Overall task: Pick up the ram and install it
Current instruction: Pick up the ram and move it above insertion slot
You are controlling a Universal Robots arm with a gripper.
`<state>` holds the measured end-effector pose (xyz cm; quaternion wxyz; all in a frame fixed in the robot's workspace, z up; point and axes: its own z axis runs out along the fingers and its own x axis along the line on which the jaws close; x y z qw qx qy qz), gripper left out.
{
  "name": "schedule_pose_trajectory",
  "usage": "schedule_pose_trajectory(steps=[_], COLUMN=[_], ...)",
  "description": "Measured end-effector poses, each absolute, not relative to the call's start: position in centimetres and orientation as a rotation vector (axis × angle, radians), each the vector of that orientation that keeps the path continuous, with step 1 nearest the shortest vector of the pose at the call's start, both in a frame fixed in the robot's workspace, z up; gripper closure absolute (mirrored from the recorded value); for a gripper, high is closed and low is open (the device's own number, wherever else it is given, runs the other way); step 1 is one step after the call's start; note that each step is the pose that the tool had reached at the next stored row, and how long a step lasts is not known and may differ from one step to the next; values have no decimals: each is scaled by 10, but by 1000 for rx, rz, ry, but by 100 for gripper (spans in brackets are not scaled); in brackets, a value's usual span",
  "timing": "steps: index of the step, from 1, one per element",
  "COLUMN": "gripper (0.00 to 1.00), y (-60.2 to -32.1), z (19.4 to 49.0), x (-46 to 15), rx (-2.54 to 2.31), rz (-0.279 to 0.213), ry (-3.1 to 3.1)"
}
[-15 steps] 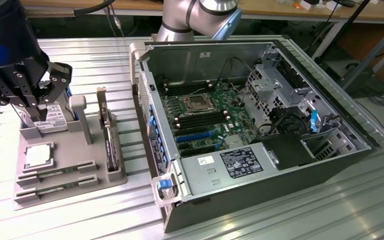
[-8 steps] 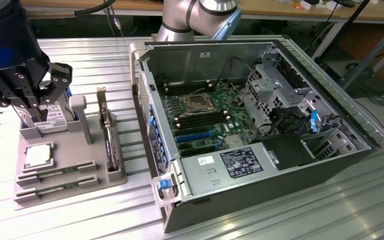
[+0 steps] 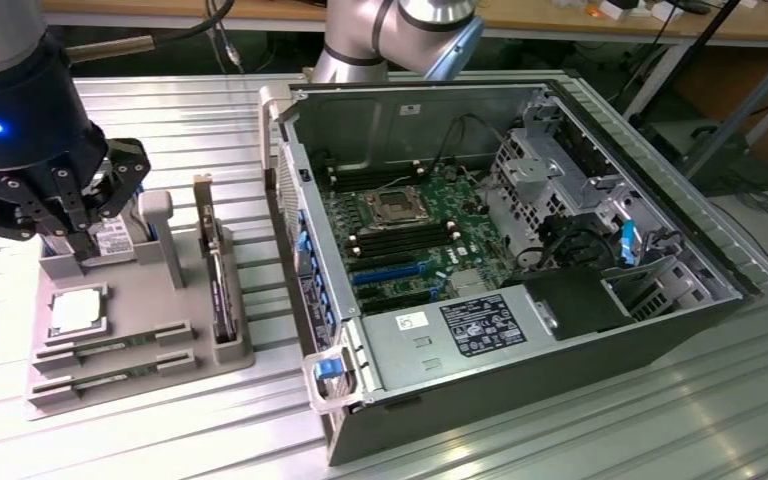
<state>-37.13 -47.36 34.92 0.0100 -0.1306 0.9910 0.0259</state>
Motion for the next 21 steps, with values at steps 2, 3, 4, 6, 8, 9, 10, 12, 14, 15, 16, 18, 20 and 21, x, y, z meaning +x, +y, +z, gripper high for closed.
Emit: schedule_pose_trajectory(steps=[2,3,4,6,8,9,10,12,14,15,16,18,20,21], gripper=[83,76,76,76,76,76,75,69,69,69,69,69,69,69], y=[-474,-474,-474,-474,-474,-474,-474,-474,-474,-474,-474,-474,-474,-474], z=[344,342,340,337,334,332,330,326,323,322,320,314,309,306], x=[-371,-371,-371,-371,-371,-371,-371,-371,-371,-371,-371,-371,-371,-371], rx=[-507,-555,-582,-638,-699,-731,-777,-853,-905,-933,-968,-1074,-1166,-1219], rz=[82,82,83,83,84,84,84,85,85,85,85,86,86,87], ry=[3081,3073,3069,3059,3046,3039,3029,3010,2995,2987,2977,2942,2909,2888])
